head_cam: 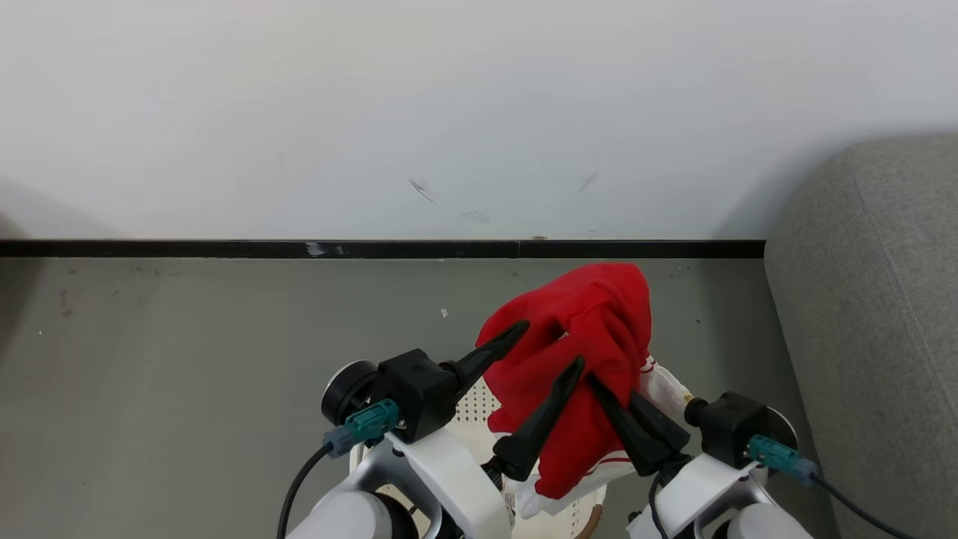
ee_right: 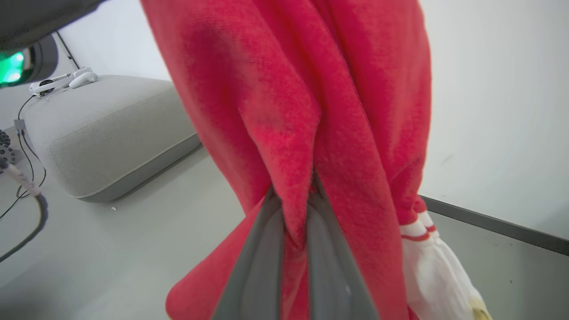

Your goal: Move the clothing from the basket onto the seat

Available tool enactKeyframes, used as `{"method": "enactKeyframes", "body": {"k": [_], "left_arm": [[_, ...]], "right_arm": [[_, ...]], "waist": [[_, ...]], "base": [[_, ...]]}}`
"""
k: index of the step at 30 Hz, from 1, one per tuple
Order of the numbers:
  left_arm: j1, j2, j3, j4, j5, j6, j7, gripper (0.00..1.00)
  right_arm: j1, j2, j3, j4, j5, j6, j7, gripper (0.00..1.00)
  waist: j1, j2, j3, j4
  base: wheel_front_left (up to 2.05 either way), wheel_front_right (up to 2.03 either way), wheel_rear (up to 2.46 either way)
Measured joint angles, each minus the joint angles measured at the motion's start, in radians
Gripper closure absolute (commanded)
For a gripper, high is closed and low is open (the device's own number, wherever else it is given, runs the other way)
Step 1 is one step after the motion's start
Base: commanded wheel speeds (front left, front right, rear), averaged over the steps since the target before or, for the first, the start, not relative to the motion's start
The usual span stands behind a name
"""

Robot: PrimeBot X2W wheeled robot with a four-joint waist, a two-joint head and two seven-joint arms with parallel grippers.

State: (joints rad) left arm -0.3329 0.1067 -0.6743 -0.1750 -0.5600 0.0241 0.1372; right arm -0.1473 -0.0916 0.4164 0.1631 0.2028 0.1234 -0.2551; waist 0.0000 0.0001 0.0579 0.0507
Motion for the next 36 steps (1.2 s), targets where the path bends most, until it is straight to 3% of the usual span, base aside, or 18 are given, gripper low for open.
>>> {"method": "enactKeyframes", "body": {"k": [11, 36], "left_arm": [[0.074, 0.031, -0.013, -0.005, 0.015, -0.002, -0.08, 0.0], [0.18, 0.067, -0.016, 0.026, 0.015, -0.02, -0.175, 0.0]], "right_arm": [[0.001, -0.018, -0.09, -0.037, 0.0, 0.0, 0.0, 1.0], [0.048, -0.034, -0.099, -0.091, -0.001, 0.0, 0.009, 1.0]], "waist": [[0.0, 0.0, 0.003, -0.037], [0.0, 0.0, -0.048, -0.11]], "base": [[0.0, 0.0, 0.0], [0.0, 0.0, 0.0]]}}
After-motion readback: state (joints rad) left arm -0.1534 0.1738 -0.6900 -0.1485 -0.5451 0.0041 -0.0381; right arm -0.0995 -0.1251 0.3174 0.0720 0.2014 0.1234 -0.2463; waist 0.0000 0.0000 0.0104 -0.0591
